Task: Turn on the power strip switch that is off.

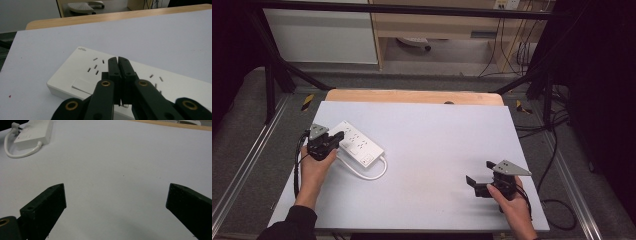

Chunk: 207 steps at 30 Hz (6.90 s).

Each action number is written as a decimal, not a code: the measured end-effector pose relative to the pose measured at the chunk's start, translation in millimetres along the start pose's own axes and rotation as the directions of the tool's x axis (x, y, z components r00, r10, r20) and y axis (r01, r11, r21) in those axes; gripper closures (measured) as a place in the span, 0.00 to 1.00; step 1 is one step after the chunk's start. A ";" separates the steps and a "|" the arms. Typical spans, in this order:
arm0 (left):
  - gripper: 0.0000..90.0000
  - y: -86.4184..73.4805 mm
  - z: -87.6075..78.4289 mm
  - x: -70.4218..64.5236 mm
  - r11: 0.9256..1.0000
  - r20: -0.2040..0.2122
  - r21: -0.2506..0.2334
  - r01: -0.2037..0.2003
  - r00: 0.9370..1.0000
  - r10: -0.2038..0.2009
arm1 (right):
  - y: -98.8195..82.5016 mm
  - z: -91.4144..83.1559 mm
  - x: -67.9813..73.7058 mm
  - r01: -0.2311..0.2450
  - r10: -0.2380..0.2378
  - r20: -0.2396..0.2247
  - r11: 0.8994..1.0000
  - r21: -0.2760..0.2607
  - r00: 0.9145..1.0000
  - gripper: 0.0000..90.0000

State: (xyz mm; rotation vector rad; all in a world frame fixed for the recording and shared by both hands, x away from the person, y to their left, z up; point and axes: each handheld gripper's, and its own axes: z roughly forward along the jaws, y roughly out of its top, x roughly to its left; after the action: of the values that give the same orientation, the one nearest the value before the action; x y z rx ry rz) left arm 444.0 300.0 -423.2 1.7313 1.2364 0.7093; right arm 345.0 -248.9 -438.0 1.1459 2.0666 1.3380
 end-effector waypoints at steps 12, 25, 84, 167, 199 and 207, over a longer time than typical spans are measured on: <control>1.00 -6.3 1.8 1.5 0.999 0.016 0.036 -0.004 1.000 0.004 | -0.1 -0.2 0.0 -0.001 0.001 -0.001 1.000 0.001 1.000 0.04; 1.00 -12.2 0.2 -0.9 0.998 0.021 0.061 -0.006 1.000 0.005 | 0.2 -1.1 0.2 -0.002 0.002 -0.003 1.000 -0.002 1.000 0.04; 1.00 -22.3 6.3 -0.1 0.997 0.066 0.072 0.020 0.997 -0.025 | 0.1 -0.5 0.8 0.006 -0.006 -0.002 1.000 0.004 1.000 0.04; 1.00 -22.2 7.9 -3.8 0.998 0.070 0.060 -0.008 0.998 0.004 | -0.1 -0.7 0.5 0.004 -0.004 -0.003 1.000 0.004 1.000 0.04; 0.83 -18.2 4.2 -3.3 1.000 0.063 0.003 0.031 0.998 -0.031 | 0.0 -0.2 1.1 0.006 -0.006 -0.004 1.000 0.004 1.000 0.04; 0.72 -16.9 3.3 -4.0 0.999 0.054 -0.007 0.040 0.998 -0.039 | 0.0 -0.2 1.1 0.006 -0.006 -0.004 1.000 0.004 1.000 0.04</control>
State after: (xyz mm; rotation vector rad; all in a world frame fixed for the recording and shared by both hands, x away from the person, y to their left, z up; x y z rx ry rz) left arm 437.9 297.4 -439.6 1.7043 1.2259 0.6390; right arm 344.2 -248.1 -437.8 1.1384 2.0753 1.3350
